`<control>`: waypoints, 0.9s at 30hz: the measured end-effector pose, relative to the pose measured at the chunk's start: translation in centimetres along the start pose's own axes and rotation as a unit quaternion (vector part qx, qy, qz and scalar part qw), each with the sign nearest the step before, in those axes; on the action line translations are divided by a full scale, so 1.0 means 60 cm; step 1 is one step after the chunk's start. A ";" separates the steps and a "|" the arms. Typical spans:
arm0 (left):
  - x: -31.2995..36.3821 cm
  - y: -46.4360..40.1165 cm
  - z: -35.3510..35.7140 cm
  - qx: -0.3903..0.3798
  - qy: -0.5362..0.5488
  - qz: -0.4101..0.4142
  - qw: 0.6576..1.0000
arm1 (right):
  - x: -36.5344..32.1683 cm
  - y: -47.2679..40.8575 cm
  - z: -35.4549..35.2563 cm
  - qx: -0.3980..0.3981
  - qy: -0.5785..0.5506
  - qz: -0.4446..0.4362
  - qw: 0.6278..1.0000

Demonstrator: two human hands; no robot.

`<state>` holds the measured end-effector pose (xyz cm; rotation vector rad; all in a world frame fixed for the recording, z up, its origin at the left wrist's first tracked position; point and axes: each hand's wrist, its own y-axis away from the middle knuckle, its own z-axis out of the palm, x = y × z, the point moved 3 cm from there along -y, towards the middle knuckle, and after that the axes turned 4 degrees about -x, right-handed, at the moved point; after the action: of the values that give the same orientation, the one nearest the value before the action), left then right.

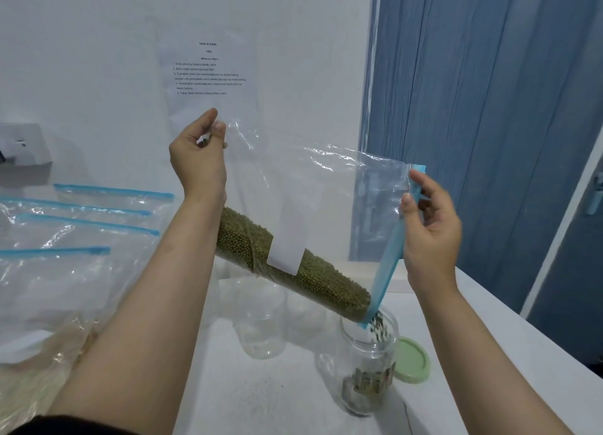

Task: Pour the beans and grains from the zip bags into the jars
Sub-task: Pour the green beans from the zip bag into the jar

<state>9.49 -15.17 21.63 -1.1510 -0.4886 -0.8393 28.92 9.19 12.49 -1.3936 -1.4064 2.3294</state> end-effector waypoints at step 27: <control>-0.005 -0.012 -0.012 0.004 0.003 0.010 1.000 | -0.011 0.008 0.014 0.004 0.017 -0.002 1.000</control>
<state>8.68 -15.87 21.57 -1.1431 -0.4746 -0.8225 28.85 8.00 12.70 -1.4206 -1.3873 2.2956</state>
